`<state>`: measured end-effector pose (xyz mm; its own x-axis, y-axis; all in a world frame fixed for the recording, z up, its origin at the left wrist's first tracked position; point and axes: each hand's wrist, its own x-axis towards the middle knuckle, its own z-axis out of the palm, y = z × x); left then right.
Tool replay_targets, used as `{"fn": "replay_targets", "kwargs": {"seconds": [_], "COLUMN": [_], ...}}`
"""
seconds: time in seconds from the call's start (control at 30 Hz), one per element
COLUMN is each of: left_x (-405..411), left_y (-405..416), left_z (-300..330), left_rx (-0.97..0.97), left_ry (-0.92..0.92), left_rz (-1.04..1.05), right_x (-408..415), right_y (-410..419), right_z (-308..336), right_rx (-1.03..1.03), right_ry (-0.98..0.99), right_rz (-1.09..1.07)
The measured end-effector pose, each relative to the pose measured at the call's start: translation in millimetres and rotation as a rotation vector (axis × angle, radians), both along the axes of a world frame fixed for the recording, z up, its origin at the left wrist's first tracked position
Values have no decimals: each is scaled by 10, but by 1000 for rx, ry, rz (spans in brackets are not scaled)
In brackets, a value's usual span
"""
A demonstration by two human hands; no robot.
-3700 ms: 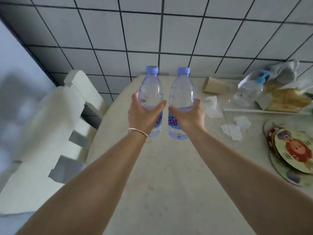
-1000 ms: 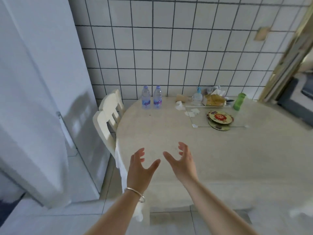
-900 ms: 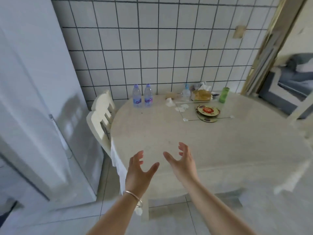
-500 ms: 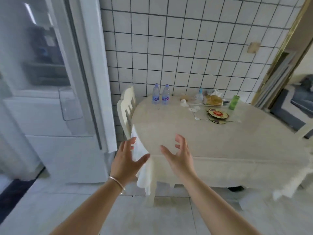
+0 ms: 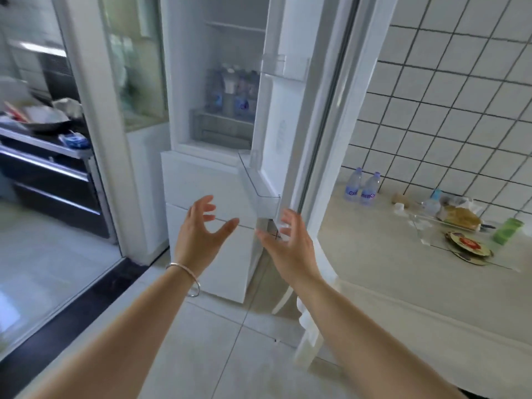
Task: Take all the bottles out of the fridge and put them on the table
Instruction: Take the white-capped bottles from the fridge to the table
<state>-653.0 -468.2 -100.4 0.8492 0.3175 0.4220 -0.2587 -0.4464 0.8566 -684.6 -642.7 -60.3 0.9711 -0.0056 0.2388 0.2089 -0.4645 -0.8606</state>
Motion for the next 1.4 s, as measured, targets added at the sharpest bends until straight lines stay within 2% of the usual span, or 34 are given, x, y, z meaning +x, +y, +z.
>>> {"fn": "replay_targets", "kwargs": {"seconds": [0.37,0.63,0.83,1.03,1.27,1.4], "left_x": [1141,2284,3473,4860,6142,6980], "left_y": [1680,2378,2623,2798,2851,2791], "left_z": [216,236,245,459,554,670], "left_rx": [-59,-38,-17,-51,-128,-150], "left_ry": [12,23,17,14,57,22], "left_rz": [-115,-143,-114,-86,-131,-172], "right_x": [1281,2451,3828,5410,6616,7254], "right_y": [1725,2478,2817,2949,3027,3022], "right_z": [108,10,29,348,291,415], "right_rx": [152,151,180,223,218,169], "right_ry": [44,61,36,41,63,20], "right_rz": [-112,-136,-120,-140,-192,-252]}}
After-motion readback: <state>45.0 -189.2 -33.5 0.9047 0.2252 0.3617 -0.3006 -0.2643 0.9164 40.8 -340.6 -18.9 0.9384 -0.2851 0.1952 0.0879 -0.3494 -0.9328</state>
